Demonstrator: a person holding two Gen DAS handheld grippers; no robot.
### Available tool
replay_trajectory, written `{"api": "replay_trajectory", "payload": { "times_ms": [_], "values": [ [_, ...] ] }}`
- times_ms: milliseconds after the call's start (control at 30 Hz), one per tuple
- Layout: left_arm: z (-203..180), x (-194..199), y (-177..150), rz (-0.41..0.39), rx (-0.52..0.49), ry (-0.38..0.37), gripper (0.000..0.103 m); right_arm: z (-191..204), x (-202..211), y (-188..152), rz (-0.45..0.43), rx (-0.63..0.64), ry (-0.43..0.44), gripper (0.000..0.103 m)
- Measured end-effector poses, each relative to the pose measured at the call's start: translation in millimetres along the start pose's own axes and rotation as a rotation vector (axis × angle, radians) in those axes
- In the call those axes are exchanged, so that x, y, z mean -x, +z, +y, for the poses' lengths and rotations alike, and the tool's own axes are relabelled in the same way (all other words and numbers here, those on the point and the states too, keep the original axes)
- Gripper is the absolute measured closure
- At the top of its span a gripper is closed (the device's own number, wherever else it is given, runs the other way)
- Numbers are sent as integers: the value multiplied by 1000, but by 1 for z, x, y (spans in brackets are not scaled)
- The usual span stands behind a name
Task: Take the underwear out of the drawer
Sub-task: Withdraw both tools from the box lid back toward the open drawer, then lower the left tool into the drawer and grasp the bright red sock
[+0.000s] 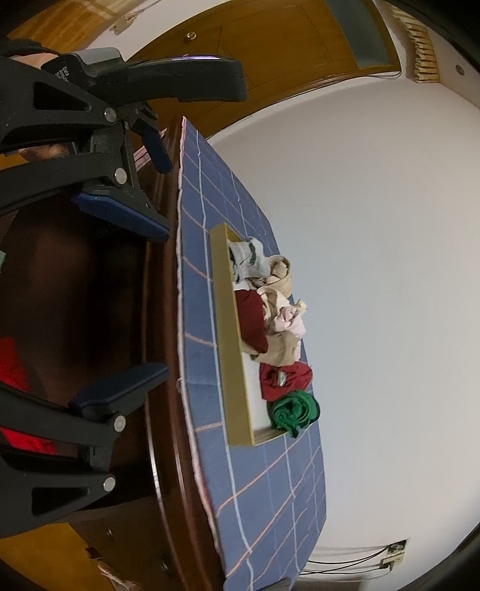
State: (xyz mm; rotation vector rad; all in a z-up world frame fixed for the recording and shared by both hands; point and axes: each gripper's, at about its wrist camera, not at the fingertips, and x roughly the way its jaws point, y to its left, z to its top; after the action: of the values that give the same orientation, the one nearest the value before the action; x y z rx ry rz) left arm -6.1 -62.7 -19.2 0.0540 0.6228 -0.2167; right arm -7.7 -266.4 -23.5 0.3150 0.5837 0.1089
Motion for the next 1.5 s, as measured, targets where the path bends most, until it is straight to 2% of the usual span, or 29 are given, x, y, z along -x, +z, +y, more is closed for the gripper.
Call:
{"api": "replay_trajectory", "payload": {
  "times_ms": [400, 667, 800, 833, 900, 1033, 1267, 1367, 1500],
  "values": [
    [-23, 8, -22, 37, -69, -25, 1, -5, 20, -17, 55, -6, -3, 30],
    [-38, 2, -33, 92, -128, -39, 1, -34, 32, -31, 120, -38, -26, 30],
    [-47, -1, -38, 125, -160, -72, 1, -56, 41, -39, 142, -61, -77, 31],
    [-50, -2, -39, 132, -173, -82, 1, -62, 43, -40, 143, -69, -91, 33],
    [-56, -4, -41, 144, -199, -91, 1, -76, 47, -42, 151, -98, -112, 50],
    [-70, -10, -47, 189, -263, -130, 1, -99, 50, -46, 173, -156, -116, 60],
    [-102, -22, -53, 278, -386, -229, 1, -108, 56, -47, 165, -168, -124, 61],
    [-124, -29, -57, 309, -479, -255, 1, -114, 60, -47, 157, -181, -128, 61],
    [-153, -40, -63, 385, -589, -328, 5, -124, 66, -48, 147, -207, -139, 61]
  ]
}}
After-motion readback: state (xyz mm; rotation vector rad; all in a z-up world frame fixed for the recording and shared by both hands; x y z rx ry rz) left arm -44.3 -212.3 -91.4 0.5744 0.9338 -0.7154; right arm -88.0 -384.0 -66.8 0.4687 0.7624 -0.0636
